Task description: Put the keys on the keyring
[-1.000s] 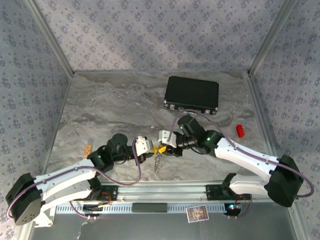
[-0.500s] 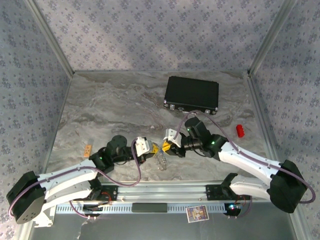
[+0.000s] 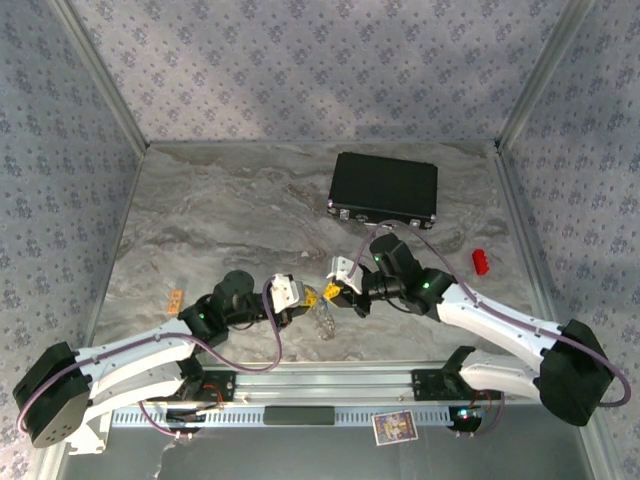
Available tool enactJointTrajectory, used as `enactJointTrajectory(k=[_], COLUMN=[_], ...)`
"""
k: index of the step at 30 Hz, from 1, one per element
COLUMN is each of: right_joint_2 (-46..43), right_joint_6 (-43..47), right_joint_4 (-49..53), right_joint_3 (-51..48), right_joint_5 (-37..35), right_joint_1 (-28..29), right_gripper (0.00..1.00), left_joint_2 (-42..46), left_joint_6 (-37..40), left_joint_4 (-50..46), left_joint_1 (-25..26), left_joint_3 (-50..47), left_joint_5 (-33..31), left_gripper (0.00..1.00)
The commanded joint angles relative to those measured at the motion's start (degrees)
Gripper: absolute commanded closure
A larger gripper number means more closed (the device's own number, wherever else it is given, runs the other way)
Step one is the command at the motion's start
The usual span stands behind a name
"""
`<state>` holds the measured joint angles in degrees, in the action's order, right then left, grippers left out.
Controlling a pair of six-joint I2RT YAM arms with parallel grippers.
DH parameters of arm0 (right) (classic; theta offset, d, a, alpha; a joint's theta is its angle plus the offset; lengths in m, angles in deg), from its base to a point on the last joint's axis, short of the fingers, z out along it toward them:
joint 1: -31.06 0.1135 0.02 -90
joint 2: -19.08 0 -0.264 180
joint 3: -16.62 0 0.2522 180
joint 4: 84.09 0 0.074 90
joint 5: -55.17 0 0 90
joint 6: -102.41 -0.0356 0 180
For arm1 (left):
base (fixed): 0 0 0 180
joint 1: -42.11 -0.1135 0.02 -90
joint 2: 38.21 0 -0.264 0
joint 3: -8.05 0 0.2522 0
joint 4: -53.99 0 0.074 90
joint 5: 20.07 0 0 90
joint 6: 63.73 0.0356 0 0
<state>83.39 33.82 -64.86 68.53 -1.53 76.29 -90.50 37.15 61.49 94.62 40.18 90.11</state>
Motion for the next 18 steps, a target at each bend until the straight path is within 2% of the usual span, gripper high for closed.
enactJointTrajectory(k=[1, 5, 8, 10, 18], right_joint_2=[2.1, 2.3, 0.6, -0.7, -1.1], right_joint_6=[0.5, -0.1, 0.0, 0.5, 1.0], right_joint_4=[-0.6, -1.6, -2.2, -2.7, -4.6], right_joint_3=[-1.0, -1.3, -2.0, -2.5, -2.4], right_joint_5=[1.0, 2.0, 1.6, 2.0, 2.9], right_joint_1=[-0.2, -0.2, -0.2, -0.2, 0.1], right_gripper=[1.00, 1.00, 0.81, 0.74, 0.70], left_joint_2=[0.4, 0.3, 0.3, 0.3, 0.4], left_joint_6=[-0.2, -0.1, -0.1, -0.1, -0.2], left_joint_4=[4.7, 4.6, 4.5, 4.5, 4.2], left_joint_1=[0.2, 0.1, 0.2, 0.1, 0.2], left_joint_3=[0.6, 0.4, 0.2, 0.2, 0.3], left_joint_5=[2.3, 2.1, 2.1, 2.2, 2.7], left_gripper=[1.00, 1.00, 1.00, 1.00, 1.00])
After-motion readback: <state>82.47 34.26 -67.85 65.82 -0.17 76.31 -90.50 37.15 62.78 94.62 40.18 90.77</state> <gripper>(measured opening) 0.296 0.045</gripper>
